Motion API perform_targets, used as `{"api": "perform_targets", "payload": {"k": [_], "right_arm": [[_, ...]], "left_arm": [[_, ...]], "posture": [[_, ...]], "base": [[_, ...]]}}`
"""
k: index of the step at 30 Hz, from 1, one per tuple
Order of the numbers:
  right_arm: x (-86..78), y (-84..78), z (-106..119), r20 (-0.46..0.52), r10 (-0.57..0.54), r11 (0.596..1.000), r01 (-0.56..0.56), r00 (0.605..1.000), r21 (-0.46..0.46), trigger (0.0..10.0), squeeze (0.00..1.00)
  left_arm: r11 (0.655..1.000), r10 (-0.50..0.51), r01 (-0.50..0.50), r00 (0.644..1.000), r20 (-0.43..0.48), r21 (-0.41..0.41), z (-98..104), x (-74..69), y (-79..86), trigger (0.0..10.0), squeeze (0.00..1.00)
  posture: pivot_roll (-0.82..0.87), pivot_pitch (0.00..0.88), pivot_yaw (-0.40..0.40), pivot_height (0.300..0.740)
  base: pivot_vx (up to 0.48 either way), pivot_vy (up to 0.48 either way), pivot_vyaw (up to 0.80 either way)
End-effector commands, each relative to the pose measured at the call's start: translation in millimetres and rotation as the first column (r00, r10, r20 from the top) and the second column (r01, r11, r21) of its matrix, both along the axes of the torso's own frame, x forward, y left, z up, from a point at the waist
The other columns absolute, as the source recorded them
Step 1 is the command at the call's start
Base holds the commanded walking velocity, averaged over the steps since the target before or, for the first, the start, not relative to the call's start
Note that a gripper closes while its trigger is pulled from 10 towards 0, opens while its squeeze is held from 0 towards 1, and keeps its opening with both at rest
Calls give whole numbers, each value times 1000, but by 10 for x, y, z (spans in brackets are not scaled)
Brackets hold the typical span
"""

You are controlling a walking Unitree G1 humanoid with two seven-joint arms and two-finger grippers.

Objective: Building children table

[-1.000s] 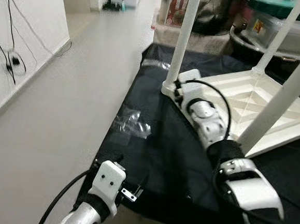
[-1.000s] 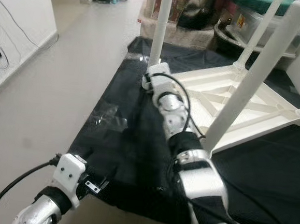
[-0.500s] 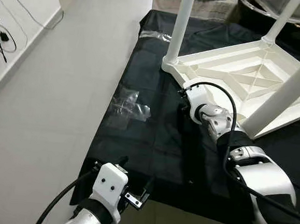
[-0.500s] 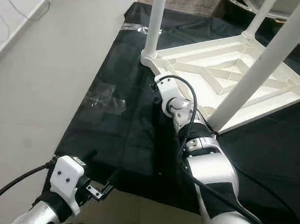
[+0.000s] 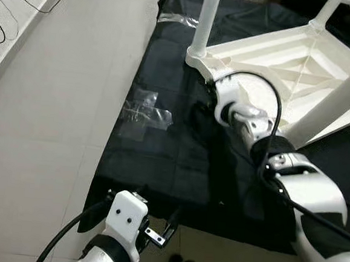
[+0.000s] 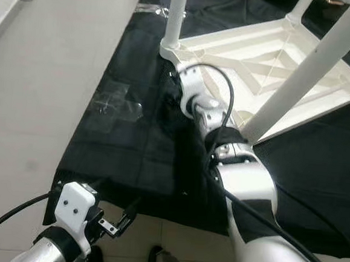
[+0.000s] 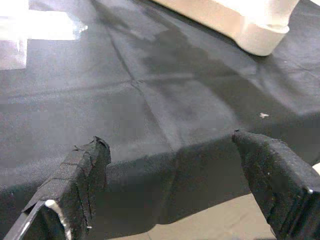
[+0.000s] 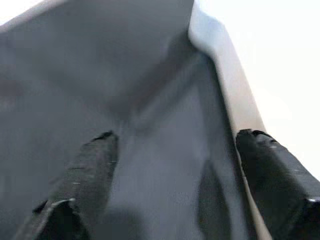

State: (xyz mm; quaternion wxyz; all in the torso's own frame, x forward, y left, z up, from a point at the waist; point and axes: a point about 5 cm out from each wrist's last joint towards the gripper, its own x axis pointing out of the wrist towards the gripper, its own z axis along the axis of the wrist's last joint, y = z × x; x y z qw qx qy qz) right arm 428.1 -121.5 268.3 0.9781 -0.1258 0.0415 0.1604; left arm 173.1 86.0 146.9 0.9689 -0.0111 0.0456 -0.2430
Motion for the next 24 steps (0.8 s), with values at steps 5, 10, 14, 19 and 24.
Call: {"api": "perform_targets", "payload": {"k": [5, 10, 14, 19, 24], "right_arm": [[15, -75, 35, 45, -74, 997, 75, 996, -7, 10000, 0], [16, -233, -63, 22, -166, 980, 167, 986, -110, 10000, 0], [-1, -347, -192, -35, -205, 965, 196, 978, -171, 10000, 0], [-26, -343, -315, -126, -169, 972, 145, 978, -184, 10000, 0], [-91, -273, -512, -296, -48, 979, -13, 954, -202, 10000, 0]], "left_arm": [[1000, -15, 15, 999, -35, -2, -25, -43, -2, 10000, 0], [1000, -21, 21, 999, -44, -8, -25, -42, -4, 10000, 0], [1000, -25, 24, 998, -52, -13, -25, -40, -7, 10000, 0], [1000, -27, 26, 998, -56, -15, -26, -39, -12, 10000, 0], [1000, -28, 27, 998, -58, -16, -27, -30, -16, 10000, 0]], "posture": [[73, 315, -116, 740], [72, 315, -115, 740], [72, 314, -114, 740], [72, 313, -115, 740], [62, 314, -115, 740]], "base": [[0, 0, 0], [0, 0, 0], [0, 0, 0], [0, 0, 0], [0, 0, 0]]}}
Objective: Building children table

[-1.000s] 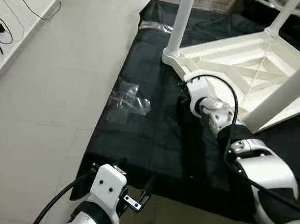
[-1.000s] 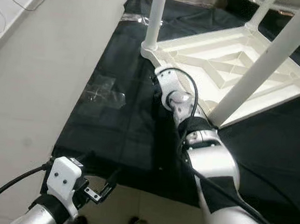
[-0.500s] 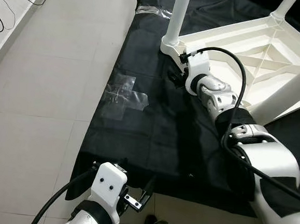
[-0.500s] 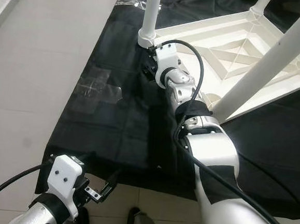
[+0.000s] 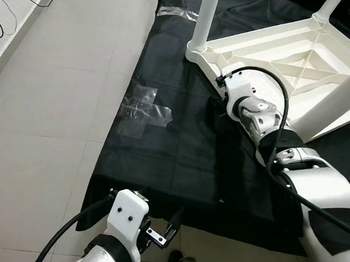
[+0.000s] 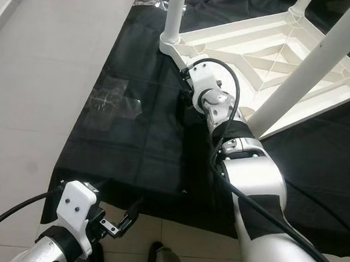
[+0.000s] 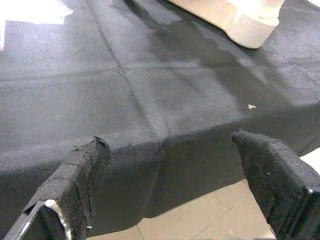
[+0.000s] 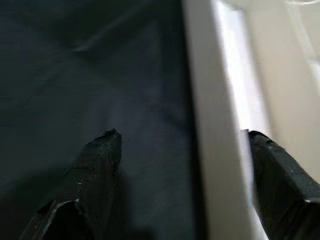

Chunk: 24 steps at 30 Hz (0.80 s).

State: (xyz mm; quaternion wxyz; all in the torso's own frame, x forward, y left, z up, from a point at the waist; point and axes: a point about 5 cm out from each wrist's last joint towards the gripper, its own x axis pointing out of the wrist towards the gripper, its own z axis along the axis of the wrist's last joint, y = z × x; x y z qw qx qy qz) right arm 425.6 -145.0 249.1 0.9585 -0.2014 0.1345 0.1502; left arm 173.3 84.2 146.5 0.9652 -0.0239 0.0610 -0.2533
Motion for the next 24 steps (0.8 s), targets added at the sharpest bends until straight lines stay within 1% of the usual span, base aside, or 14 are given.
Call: {"api": "perform_targets", "payload": {"k": [1, 4, 6, 9, 12, 13, 15, 16, 17, 18, 20, 22, 23, 24], "right_arm": [[-78, -33, -347, -174, 23, 999, -28, 985, -25, 0, 0], [-86, -34, -358, -191, 43, 998, -51, 981, -37, 0, 0], [-97, -8, -356, -217, 90, 994, -102, 972, -43, 0, 0], [-97, -5, -352, -217, 98, 993, -111, 971, -49, 0, 0], [-105, 9, -349, -228, 147, 981, -171, 962, -90, 0, 0], [-105, 9, -349, -228, 147, 981, -171, 962, -90, 0, 0], [-125, 15, -363, -262, 205, 964, -242, 943, -114, 0, 0], [-125, 15, -363, -262, 205, 964, -242, 943, -114, 0, 0], [-140, 12, -381, -287, 239, 951, -284, 927, -125, 0, 0], [-170, 12, -414, -329, 297, 925, -355, 896, -133, 0, 0], [-170, 12, -414, -329, 297, 925, -355, 896, -133, 0, 0], [-228, 11, -471, -405, 389, 872, -472, 827, -127, 0, 0], [-228, 11, -471, -405, 389, 872, -472, 827, -127, 0, 0], [-276, -9, -502, -454, 456, 823, -557, 765, -111, 0, 0]], "left_arm": [[1000, -7, 7, 1000, -23, 2, -22, -29, 1, 10000, 0], [1000, -6, 6, 1000, -23, 2, -20, -25, -1, 10000, 0], [1000, -4, 4, 1000, -21, 4, -16, -22, -1, 10000, 0], [1000, -3, 3, 1000, -22, 4, -16, -20, 0, 10000, 0], [1000, -3, 3, 1000, -20, 6, -21, 1, -2, 10000, 0], [1000, -3, 3, 1000, -20, 6, -21, 1, -2, 10000, 0], [1000, -3, 4, 1000, -20, 7, -30, 21, -2, 10000, 0], [1000, -3, 4, 1000, -20, 7, -30, 21, -2, 10000, 0], [1000, -4, 4, 1000, -19, 7, -33, 28, -3, 10000, 0], [1000, -3, 4, 1000, -19, 8, -40, 38, -1, 10000, 0], [1000, -3, 4, 1000, -19, 8, -40, 38, -1, 10000, 0], [1000, -4, 4, 1000, -18, 9, -52, 59, 2, 10000, 0], [1000, -4, 4, 1000, -18, 9, -52, 59, 2, 10000, 0], [1000, -6, 6, 1000, -17, 12, -61, 72, 1, 10000, 0]], "posture": [[61, 314, -115, 740], [60, 313, -116, 740], [58, 316, -117, 740], [58, 315, -117, 740], [51, 310, -116, 740], [51, 310, -116, 740], [47, 300, -112, 740], [47, 300, -112, 740], [47, 300, -112, 740], [44, 292, -110, 740], [44, 292, -110, 740], [42, 282, -106, 740], [42, 282, -106, 740], [43, 271, -104, 740]], "base": [[0, 0, 0], [0, 0, 0], [0, 0, 0], [0, 0, 0], [0, 0, 0], [0, 0, 0], [0, 0, 0], [0, 0, 0], [0, 0, 0], [0, 0, 0], [0, 0, 0], [0, 0, 0], [0, 0, 0], [0, 0, 0]]}}
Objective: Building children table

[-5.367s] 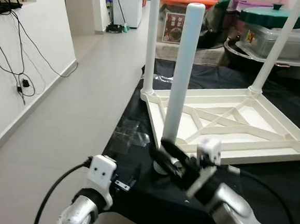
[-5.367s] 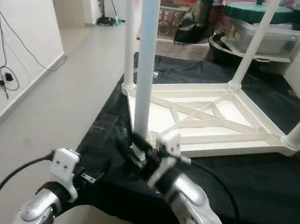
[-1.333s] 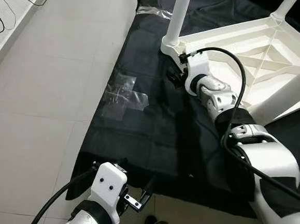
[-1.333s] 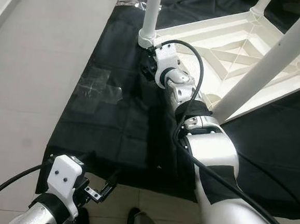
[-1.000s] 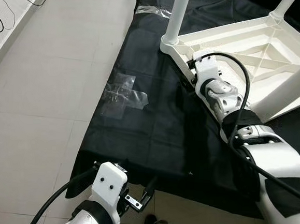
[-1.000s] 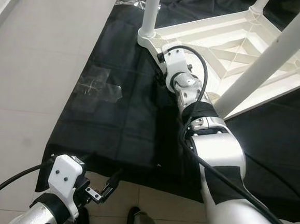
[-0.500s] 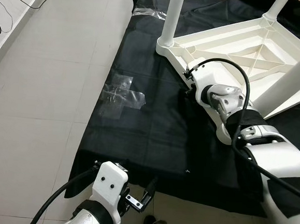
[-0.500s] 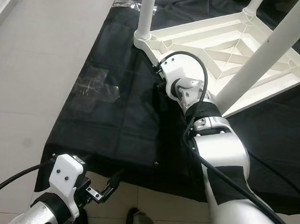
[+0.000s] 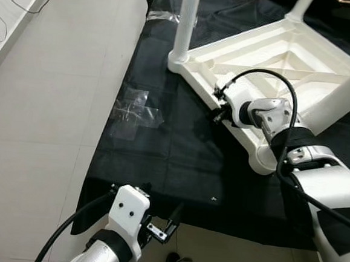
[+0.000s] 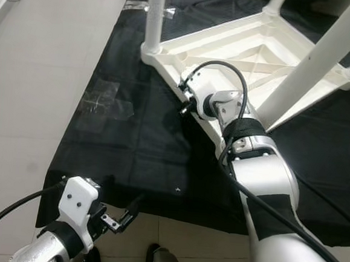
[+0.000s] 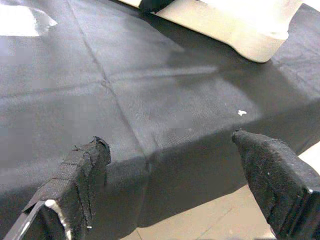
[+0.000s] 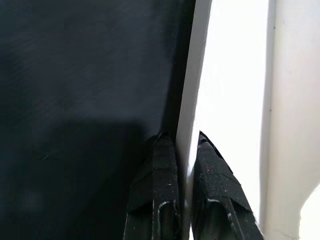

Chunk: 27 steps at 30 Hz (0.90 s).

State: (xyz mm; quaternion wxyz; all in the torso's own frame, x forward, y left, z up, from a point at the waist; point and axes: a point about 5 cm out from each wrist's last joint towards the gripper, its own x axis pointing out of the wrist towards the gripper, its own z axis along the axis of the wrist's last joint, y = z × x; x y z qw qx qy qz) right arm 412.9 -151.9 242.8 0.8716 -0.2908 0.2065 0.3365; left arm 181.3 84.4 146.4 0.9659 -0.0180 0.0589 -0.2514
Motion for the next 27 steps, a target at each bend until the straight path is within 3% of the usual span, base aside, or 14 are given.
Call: {"api": "perform_targets", "payload": {"k": [1, 3, 5, 8, 10, 12, 13, 15, 17, 18, 19, 21, 23, 27], "right_arm": [[-148, 61, -439, -218, 153, 982, -172, 964, -72, 0, 0], [-148, 61, -439, -218, 153, 982, -172, 964, -72, 0, 0], [-186, 41, -463, -258, 214, 968, -241, 942, -76, 0, 0], [-308, -122, -532, -376, 343, 907, -407, 861, -106, 0, 0], [-308, -122, -532, -376, 343, 907, -407, 861, -106, 0, 0], [-329, -152, -540, -393, 360, 896, -431, 846, -106, 0, 0], [-372, -176, -549, -418, 408, 875, -478, 812, -74, 0, 0], [-372, -176, -549, -418, 408, 875, -478, 812, -74, 0, 0], [-494, -236, -618, -495, 489, 828, -561, 718, 4, 0, 0], [-494, -236, -618, -495, 489, 828, -561, 718, 4, 0, 0], [-551, -264, -662, -519, 519, 804, -594, 679, 26, 0, 0], [-551, -264, -662, -519, 519, 804, -594, 679, 26, 0, 0], [-660, -366, -765, -564, 529, 769, -639, 634, 3, 0, 0], [-761, -496, -856, -593, 533, 730, -682, 603, -37, 0, 0]], "left_arm": [[1000, -9, 9, 1000, -24, 1, -60, -9, 0, 10000, 0], [1000, -9, 9, 1000, -24, 1, -60, -9, 0, 10000, 0], [1000, -10, 11, 1000, -24, 4, -70, 6, 2, 10000, 0], [1000, -12, 13, 1000, -22, 15, -110, 56, 17, 10000, 0], [1000, -12, 13, 1000, -22, 15, -110, 56, 17, 10000, 0], [1000, -12, 13, 1000, -21, 18, -117, 65, 20, 10000, 0], [1000, -11, 12, 1000, -21, 20, -126, 75, 25, 10000, 0], [1000, -11, 12, 1000, -21, 20, -126, 75, 25, 10000, 0], [1000, -11, 12, 1000, -20, 25, -145, 96, 33, 10000, 0], [1000, -11, 12, 1000, -20, 25, -145, 96, 33, 10000, 0], [1000, -11, 11, 1000, -20, 26, -152, 104, 38, 10000, 0], [1000, -11, 11, 1000, -20, 26, -152, 104, 38, 10000, 0], [999, -12, 13, 1000, -18, 31, -165, 117, 41, 10000, 0], [999, -14, 15, 1000, -16, 34, -178, 129, 44, 10000, 0]], "posture": [[43, 271, -104, 740], [43, 271, -104, 740], [41, 264, -101, 740], [46, 231, -90, 740], [46, 231, -90, 740], [46, 231, -90, 740], [44, 221, -87, 740], [44, 221, -87, 740], [46, 206, -85, 740], [46, 206, -85, 740], [45, 202, -81, 740], [45, 202, -81, 740], [48, 193, -80, 740], [44, 190, -79, 740]], "base": [[0, 0, 0], [0, 0, 0], [0, 0, 0], [0, 0, 0], [0, 0, 0], [0, 0, 0], [0, 0, 0], [0, 0, 0], [0, 0, 0], [0, 0, 0], [0, 0, 0], [0, 0, 0], [0, 0, 0], [0, 0, 0]]}}
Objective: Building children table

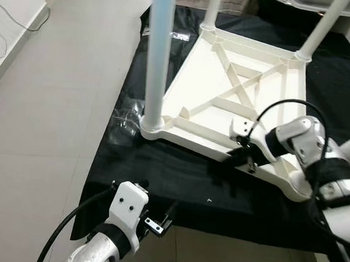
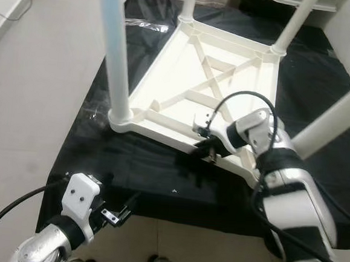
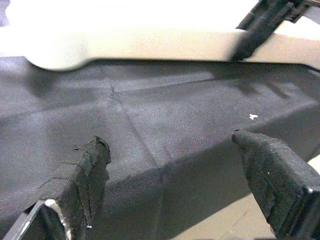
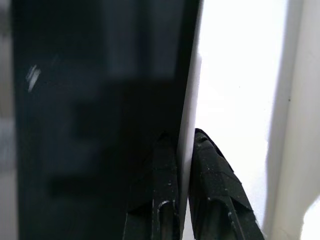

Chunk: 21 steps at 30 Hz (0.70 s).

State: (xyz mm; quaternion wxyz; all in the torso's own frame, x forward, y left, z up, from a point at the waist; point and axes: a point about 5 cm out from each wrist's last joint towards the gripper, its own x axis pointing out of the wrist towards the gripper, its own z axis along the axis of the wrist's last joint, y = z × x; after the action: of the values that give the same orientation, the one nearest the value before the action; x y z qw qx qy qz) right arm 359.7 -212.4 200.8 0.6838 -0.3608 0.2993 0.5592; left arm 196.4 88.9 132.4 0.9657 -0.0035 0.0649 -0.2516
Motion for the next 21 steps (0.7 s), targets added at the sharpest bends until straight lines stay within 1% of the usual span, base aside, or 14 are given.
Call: {"api": "perform_targets", "payload": {"k": [1, 2, 3, 5, 6, 8, 9, 13, 15, 21], "right_arm": [[-229, 109, -435, -266, 187, 974, -213, 945, -71, 0, 0], [-229, 109, -435, -266, 187, 974, -213, 945, -71, 0, 0], [-245, 55, -454, -267, 193, 969, -225, 944, -96, 0, 0], [-264, -111, -456, -269, 178, 960, -227, 946, -164, 0, 0], [-264, -111, -456, -269, 178, 960, -227, 946, -164, 0, 0], [-295, -182, -452, -265, 178, 961, -226, 948, -161, 0, 0], [-328, -198, -455, -261, 204, 954, -251, 944, -162, 0, 0], [-390, -192, -446, -258, 247, 943, -293, 934, -157, 0, 0], [-449, -128, -433, -268, 284, 937, -326, 921, -127, 0, 0], [-486, -79, -455, -270, 334, 918, -376, 903, -125, 0, 0]], "left_arm": [[1000, -12, 12, 1000, -11, 3, -38, -22, -1, 10000, 0], [1000, -12, 12, 1000, -11, 3, -38, -22, -1, 10000, 0], [1000, -13, 13, 1000, -10, 3, -37, -18, -1, 10000, 0], [1000, -13, 13, 1000, -4, 6, -38, -6, 1, 10000, 0], [1000, -13, 13, 1000, -4, 6, -38, -6, 1, 10000, 0], [1000, -8, 8, 1000, -3, 5, -43, 3, 8, 10000, 0], [1000, -9, 9, 1000, -2, 4, -44, 7, 7, 10000, 0], [1000, -12, 12, 1000, 1, 4, -43, 13, 6, 10000, 0], [1000, -14, 14, 1000, 5, 6, -43, 16, 8, 10000, 0], [1000, -18, 17, 1000, 25, 25, -26, 8, 13, 10000, 0]], "posture": [[44, 190, -79, 740], [44, 190, -79, 740], [44, 190, -77, 740], [47, 192, -82, 740], [47, 192, -82, 740], [40, 192, -79, 740], [38, 195, -80, 740], [39, 195, -77, 740], [40, 196, -79, 740], [44, 195, -77, 740]], "base": [[0, 0, 0], [0, 0, 0], [0, 0, 0], [0, 0, 0], [0, 0, 0], [0, 0, 0], [0, 0, 0], [0, 0, 0], [0, 0, 0], [0, 0, 0]]}}
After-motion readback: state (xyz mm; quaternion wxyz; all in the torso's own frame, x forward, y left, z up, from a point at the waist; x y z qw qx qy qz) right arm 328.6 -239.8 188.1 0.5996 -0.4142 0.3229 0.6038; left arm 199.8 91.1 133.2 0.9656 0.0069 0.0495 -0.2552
